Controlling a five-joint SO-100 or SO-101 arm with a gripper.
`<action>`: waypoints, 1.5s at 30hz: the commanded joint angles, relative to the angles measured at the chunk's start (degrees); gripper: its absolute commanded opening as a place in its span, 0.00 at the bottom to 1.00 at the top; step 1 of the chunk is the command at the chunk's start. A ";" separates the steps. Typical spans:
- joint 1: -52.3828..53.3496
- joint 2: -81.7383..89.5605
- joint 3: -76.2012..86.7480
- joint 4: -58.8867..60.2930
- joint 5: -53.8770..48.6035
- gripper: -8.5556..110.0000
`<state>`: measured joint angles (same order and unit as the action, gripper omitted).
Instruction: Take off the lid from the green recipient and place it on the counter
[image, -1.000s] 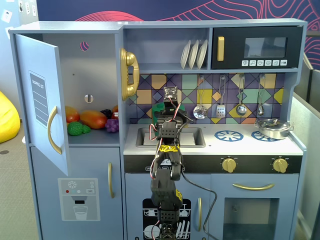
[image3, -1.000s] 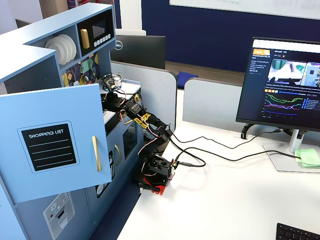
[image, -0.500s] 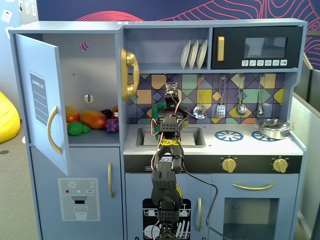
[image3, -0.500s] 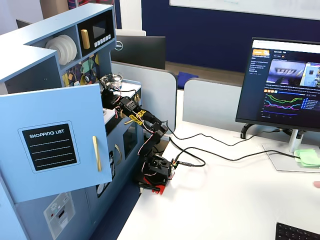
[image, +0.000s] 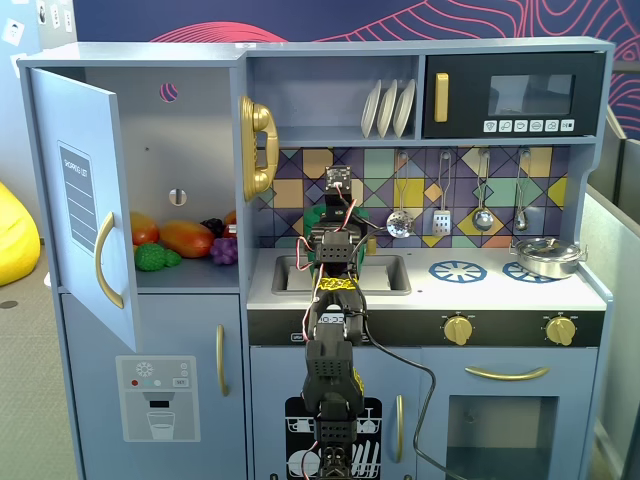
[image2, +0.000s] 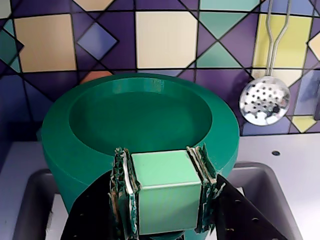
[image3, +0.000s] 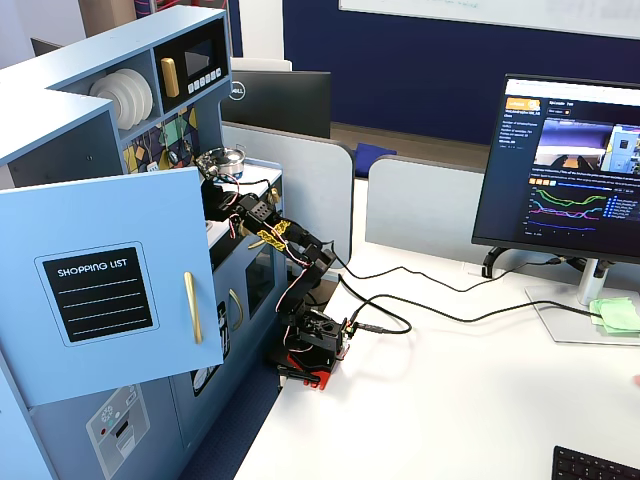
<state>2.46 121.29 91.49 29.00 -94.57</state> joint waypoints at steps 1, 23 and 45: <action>-1.58 -0.35 -7.47 -1.58 -0.18 0.07; 24.35 1.23 -7.38 -6.33 -0.70 0.07; 31.46 -13.62 16.26 -32.43 -1.14 0.07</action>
<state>32.87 107.49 107.67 0.79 -95.71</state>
